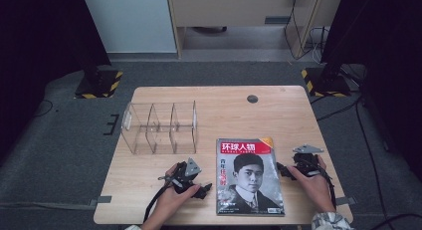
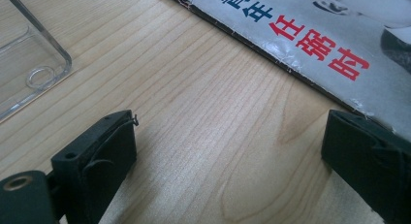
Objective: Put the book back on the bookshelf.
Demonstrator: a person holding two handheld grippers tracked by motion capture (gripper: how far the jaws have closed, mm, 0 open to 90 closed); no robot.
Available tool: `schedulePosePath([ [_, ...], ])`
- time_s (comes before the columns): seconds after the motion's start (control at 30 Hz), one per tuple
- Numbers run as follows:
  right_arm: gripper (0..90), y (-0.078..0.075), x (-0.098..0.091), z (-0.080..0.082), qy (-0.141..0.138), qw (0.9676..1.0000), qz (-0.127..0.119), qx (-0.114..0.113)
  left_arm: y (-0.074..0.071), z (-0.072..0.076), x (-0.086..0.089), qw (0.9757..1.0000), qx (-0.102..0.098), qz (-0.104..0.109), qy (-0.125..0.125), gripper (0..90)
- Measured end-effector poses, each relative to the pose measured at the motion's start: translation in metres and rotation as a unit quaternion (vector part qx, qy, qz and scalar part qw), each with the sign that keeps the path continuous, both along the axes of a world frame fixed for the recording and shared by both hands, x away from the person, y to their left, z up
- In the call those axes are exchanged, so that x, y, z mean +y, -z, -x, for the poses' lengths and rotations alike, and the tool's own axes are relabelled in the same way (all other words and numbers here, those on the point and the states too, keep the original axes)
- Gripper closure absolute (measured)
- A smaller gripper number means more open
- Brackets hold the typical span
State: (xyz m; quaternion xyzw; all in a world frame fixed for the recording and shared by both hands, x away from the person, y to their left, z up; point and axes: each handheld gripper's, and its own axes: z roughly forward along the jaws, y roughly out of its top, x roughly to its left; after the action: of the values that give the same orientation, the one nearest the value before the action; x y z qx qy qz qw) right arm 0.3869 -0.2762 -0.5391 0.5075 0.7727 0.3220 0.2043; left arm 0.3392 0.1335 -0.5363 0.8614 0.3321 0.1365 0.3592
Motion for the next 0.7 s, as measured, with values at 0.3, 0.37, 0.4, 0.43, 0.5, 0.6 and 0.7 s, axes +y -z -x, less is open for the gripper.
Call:
schedulePosePath([
  [0.3,4.5,0.0,-0.002,0.0,0.0,1.0,0.0,-0.003,0.0,0.001,-0.001,1.0,0.0,-0.001,0.004,4.5],
  [0.37,5.3,-0.001,-0.002,0.0,0.001,1.0,0.0,-0.004,0.0,0.001,-0.001,1.0,0.0,-0.001,0.006,4.5],
  [0.4,6.0,-0.001,-0.002,0.0,0.002,1.0,-0.001,-0.003,0.0,0.001,-0.001,1.0,0.0,-0.001,0.006,4.5],
  [0.43,7.1,-0.001,-0.003,0.0,0.0,1.0,0.001,-0.002,0.0,0.002,-0.001,1.0,0.0,0.0,0.006,4.5],
  [0.5,9.7,-0.003,-0.003,0.0,-0.003,1.0,0.0,0.0,0.0,0.002,-0.002,1.0,0.0,0.0,0.008,4.5],
  [0.6,10.2,-0.007,-0.002,0.002,-0.015,0.9997,-0.019,0.006,0.0,0.002,-0.003,0.9999,0.0,0.0,0.01,4.5],
  [0.7,10.9,-0.011,0.0,0.004,-0.026,0.9995,-0.021,-0.002,0.0,0.003,-0.003,0.9999,0.0,0.0,0.011,4.5],
])
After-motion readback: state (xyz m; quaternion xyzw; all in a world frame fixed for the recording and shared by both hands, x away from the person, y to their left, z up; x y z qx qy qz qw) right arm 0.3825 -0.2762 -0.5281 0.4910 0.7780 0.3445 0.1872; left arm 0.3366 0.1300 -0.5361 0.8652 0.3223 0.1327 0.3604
